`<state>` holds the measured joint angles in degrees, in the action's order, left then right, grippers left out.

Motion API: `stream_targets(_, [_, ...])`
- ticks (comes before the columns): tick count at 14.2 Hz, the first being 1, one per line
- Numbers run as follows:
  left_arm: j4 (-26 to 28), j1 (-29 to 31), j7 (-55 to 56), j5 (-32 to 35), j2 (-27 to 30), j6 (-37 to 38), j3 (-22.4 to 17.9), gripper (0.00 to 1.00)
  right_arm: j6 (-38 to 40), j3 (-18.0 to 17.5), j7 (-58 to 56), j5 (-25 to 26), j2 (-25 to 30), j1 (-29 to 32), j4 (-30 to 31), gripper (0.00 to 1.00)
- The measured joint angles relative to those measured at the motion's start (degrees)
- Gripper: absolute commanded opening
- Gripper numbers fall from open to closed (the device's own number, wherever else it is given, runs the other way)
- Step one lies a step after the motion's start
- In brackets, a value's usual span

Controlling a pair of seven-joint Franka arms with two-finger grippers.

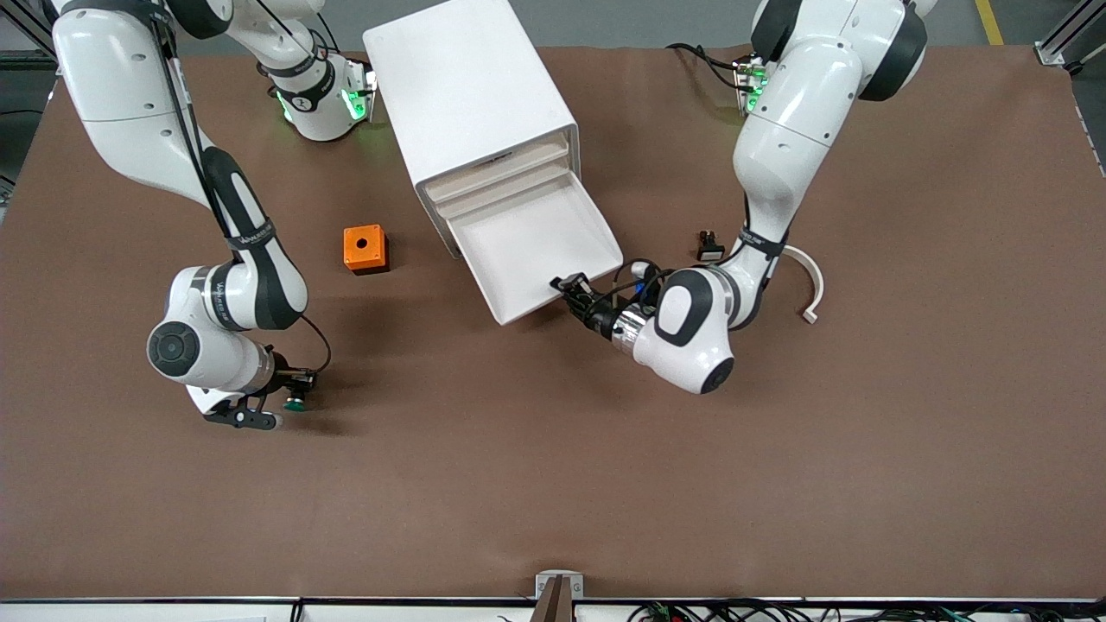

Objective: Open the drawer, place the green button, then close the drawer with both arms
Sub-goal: 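Pull the drawer open with the left gripper while the right gripper lifts the button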

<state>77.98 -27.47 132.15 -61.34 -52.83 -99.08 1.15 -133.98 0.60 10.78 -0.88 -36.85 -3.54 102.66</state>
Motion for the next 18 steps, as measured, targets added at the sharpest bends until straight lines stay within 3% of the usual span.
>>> stream_targets(4, [-0.5,0.7,-3.16,0.4,-0.01,-2.09,-1.07,1.0,5.97,-0.1,0.0,0.01,1.48,-0.42,-1.94,0.28])
stream_targets(9, [-5.14,1.79,-5.38,4.65,0.41,-2.09,-3.26,1.0,24.7,-0.18,1.86,0.02,6.99,-2.84,-8.63,0.28])
stream_targets(13, [-7.11,2.02,-6.25,16.59,4.25,-2.01,-7.27,1.0,36.64,-0.37,14.13,0.03,10.27,-7.49,-13.31,0.28])
stream_targets(18, [-7.31,2.45,-11.88,35.85,11.66,-1.87,-8.99,1.0,41.34,-0.68,33.22,0.41,13.35,-16.91,-13.76,0.28])
